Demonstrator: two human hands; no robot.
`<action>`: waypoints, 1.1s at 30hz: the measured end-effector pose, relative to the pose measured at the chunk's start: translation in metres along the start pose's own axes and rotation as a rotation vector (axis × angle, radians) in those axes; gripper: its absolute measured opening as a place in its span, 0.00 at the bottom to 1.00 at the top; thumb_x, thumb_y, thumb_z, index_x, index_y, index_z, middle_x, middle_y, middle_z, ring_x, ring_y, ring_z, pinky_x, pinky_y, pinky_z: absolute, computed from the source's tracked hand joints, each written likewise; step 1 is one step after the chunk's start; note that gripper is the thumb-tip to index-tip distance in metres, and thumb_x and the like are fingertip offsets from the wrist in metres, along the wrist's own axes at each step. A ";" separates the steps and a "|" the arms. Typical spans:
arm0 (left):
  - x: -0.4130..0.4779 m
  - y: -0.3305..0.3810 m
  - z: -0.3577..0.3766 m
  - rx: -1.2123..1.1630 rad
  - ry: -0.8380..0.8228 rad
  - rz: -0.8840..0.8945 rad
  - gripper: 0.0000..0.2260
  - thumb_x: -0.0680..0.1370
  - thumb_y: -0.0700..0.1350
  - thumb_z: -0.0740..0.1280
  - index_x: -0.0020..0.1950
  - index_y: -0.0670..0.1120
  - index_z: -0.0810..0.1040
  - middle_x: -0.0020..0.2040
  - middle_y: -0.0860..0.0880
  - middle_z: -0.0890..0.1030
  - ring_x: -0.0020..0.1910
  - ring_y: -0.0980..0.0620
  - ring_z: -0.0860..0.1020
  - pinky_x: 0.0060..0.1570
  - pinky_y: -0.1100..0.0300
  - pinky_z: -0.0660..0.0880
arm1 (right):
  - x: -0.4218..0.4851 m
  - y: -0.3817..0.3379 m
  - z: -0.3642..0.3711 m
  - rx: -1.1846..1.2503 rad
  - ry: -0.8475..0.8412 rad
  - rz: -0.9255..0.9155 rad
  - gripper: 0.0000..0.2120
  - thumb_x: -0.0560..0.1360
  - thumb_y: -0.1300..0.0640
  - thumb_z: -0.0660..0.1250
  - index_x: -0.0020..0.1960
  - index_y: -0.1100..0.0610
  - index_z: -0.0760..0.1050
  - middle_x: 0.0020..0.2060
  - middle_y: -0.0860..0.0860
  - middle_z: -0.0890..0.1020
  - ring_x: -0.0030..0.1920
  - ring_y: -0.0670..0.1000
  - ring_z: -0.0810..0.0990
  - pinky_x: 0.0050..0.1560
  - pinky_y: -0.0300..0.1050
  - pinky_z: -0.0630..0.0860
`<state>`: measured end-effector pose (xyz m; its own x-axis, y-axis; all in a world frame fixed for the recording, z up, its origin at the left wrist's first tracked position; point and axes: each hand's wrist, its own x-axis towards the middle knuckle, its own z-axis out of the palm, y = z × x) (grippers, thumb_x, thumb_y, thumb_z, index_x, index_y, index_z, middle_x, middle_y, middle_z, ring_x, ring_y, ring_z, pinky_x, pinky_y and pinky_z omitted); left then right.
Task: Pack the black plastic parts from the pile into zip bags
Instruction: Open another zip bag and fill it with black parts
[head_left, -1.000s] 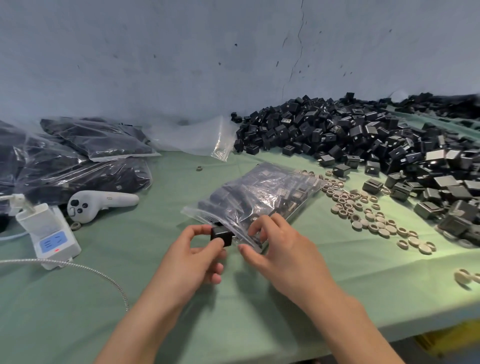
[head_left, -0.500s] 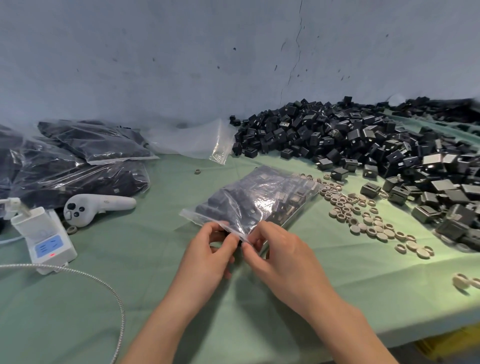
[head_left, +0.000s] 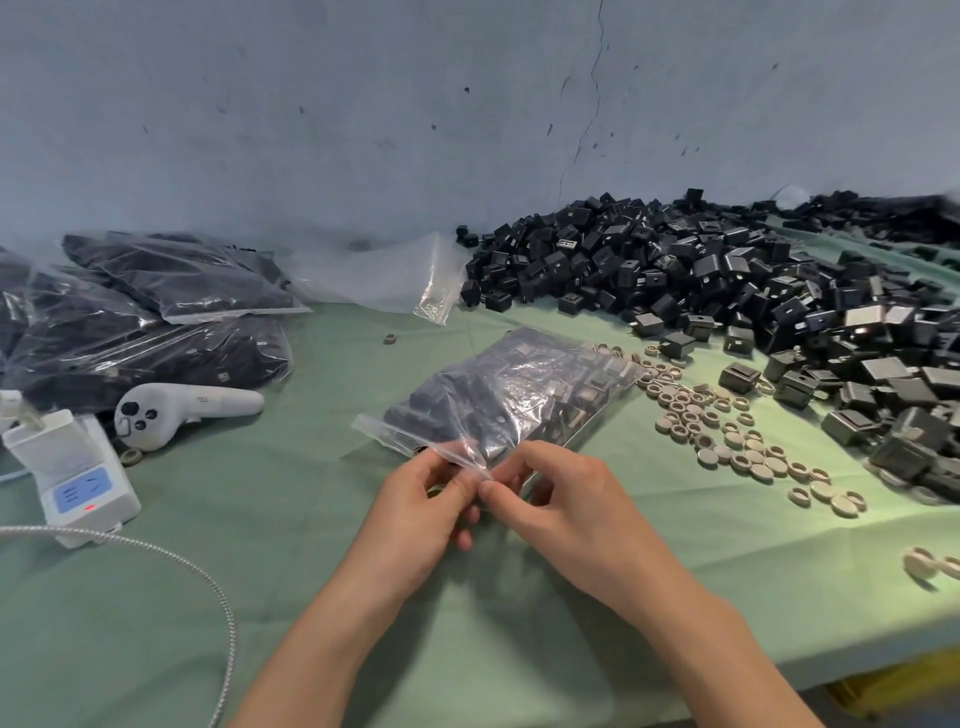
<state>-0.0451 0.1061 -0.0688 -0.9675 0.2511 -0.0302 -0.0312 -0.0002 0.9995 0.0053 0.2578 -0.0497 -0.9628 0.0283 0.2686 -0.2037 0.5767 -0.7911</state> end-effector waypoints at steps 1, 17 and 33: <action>0.001 0.000 0.000 0.006 -0.008 -0.002 0.10 0.80 0.36 0.66 0.57 0.48 0.79 0.41 0.45 0.82 0.30 0.56 0.74 0.25 0.63 0.72 | 0.000 0.000 0.000 0.003 -0.001 0.000 0.06 0.74 0.48 0.72 0.41 0.49 0.78 0.37 0.43 0.80 0.32 0.44 0.75 0.37 0.38 0.70; 0.008 0.005 0.016 0.246 0.118 -0.036 0.12 0.76 0.32 0.62 0.50 0.50 0.72 0.24 0.50 0.77 0.18 0.53 0.70 0.16 0.66 0.61 | 0.001 -0.003 -0.008 0.180 -0.105 0.076 0.07 0.78 0.49 0.68 0.45 0.48 0.82 0.39 0.45 0.84 0.31 0.42 0.73 0.35 0.37 0.71; -0.043 0.030 0.041 0.364 0.081 0.274 0.10 0.77 0.49 0.69 0.54 0.61 0.73 0.50 0.58 0.81 0.45 0.58 0.80 0.44 0.65 0.74 | 0.011 -0.045 0.004 0.865 0.128 0.196 0.16 0.76 0.39 0.62 0.54 0.46 0.81 0.52 0.50 0.83 0.45 0.44 0.83 0.41 0.40 0.81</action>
<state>0.0056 0.1351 -0.0369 -0.9447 0.2130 0.2493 0.3045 0.2878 0.9080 0.0030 0.2292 -0.0133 -0.9777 0.1824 0.1036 -0.1501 -0.2636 -0.9529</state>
